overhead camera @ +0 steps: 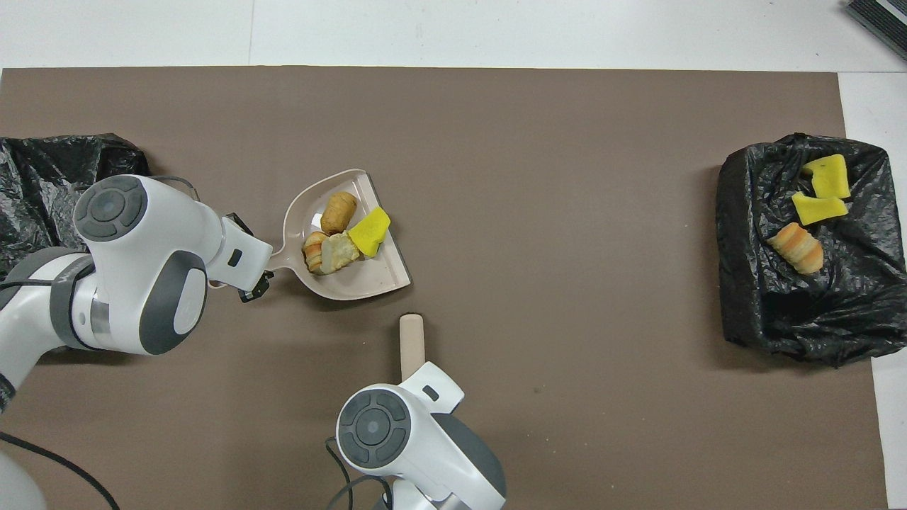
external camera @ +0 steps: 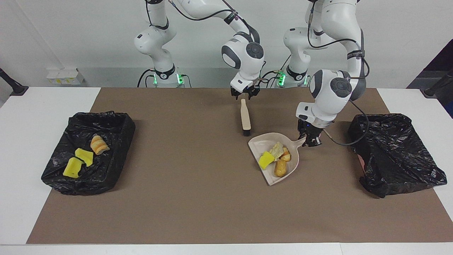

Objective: Sweep and dump trash in bin
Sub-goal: 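Lay the brush on the table with the right gripper and withdraw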

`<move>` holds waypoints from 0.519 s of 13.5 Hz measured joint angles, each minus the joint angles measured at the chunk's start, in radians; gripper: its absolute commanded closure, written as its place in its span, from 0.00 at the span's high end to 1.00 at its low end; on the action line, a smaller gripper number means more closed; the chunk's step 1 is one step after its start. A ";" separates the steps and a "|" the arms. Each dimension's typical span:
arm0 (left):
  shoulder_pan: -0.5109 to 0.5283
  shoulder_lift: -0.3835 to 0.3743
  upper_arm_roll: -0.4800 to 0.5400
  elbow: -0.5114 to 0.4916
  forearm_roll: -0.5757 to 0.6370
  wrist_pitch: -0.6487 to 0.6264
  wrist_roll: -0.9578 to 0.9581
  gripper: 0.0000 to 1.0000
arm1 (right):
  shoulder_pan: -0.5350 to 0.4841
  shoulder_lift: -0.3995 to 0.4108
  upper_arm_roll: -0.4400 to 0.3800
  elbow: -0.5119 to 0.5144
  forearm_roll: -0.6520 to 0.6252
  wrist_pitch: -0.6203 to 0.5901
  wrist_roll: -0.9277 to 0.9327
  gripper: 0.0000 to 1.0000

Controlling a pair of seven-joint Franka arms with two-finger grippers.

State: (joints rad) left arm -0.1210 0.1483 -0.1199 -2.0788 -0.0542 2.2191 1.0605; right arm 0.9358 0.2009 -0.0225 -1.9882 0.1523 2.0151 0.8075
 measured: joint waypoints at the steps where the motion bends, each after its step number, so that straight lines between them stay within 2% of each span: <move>1: 0.000 0.000 0.000 0.000 0.000 0.000 -0.003 0.00 | -0.001 -0.001 -0.004 0.023 -0.002 -0.024 0.000 1.00; 4: 0.002 0.000 0.002 0.000 0.000 0.000 -0.010 0.00 | -0.029 -0.013 -0.012 0.083 -0.010 -0.091 -0.006 1.00; 7: 0.007 0.000 0.003 0.000 0.001 0.000 -0.010 0.00 | -0.113 -0.079 -0.014 0.110 -0.015 -0.160 -0.095 1.00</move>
State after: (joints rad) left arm -0.1144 0.1484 -0.1166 -2.0789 -0.0535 2.2191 1.0507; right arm 0.8229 0.1219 -0.0365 -1.8780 0.1377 1.8552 0.7124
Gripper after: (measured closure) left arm 0.678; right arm 0.000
